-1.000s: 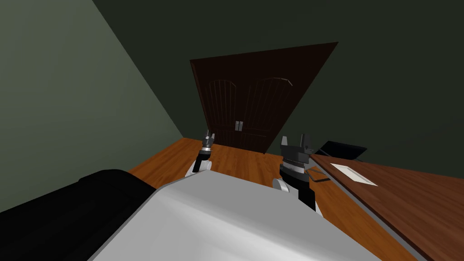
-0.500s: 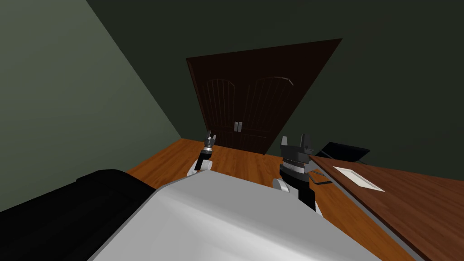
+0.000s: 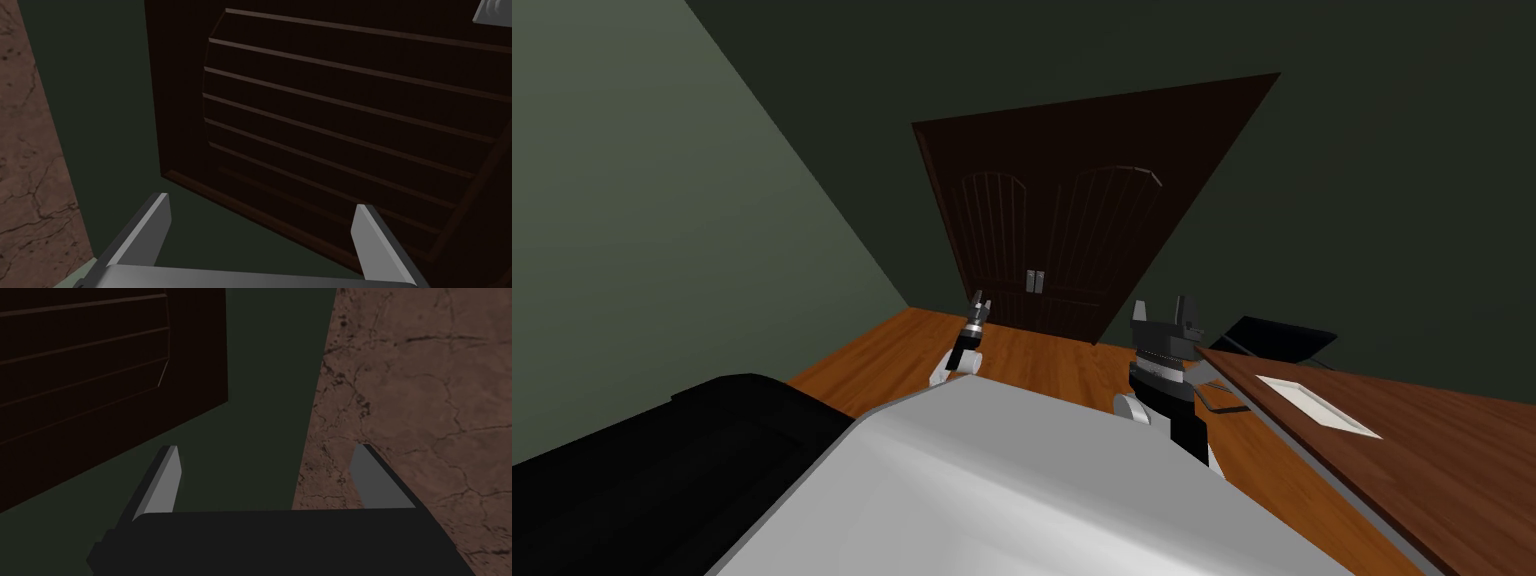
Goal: Pull the door open
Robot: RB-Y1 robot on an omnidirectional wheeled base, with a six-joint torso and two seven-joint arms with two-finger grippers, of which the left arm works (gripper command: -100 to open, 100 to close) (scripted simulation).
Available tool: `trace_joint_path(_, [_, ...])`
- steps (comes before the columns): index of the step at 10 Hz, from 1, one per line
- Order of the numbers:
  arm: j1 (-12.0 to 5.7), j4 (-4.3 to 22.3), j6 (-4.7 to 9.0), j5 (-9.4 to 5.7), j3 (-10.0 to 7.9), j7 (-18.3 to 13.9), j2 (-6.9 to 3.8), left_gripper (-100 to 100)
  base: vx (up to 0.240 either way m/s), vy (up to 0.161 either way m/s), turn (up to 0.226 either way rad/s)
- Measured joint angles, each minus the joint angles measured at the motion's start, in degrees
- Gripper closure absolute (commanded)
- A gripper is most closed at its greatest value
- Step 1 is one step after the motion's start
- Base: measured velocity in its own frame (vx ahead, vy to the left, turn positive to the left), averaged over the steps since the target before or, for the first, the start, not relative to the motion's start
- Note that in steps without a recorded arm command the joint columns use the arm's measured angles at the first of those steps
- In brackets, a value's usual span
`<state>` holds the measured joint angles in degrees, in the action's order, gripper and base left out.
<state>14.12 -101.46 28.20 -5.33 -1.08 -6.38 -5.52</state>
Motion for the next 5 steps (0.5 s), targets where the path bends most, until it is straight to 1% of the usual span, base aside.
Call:
trace_joint_path(1, [-0.51, 1.3, -0.15, -0.04, -0.12, -0.1, -0.38, -100, 0.098, -0.023, -0.008])
trace_joint_path(3, [-1.65, 3.8, -0.36, 0.01, -0.21, -0.1, -0.82, -100, 0.097, -0.043, -0.009])
trace_joint_path(4, [-2.58, 4.9, -0.94, 0.08, -0.29, 0.0, -0.88, -100, 0.109, -0.029, -0.010])
trace_joint_path(5, [-3.14, 5.9, -1.37, 0.18, -0.23, 0.2, -0.85, -100, 0.097, -0.043, -0.011])
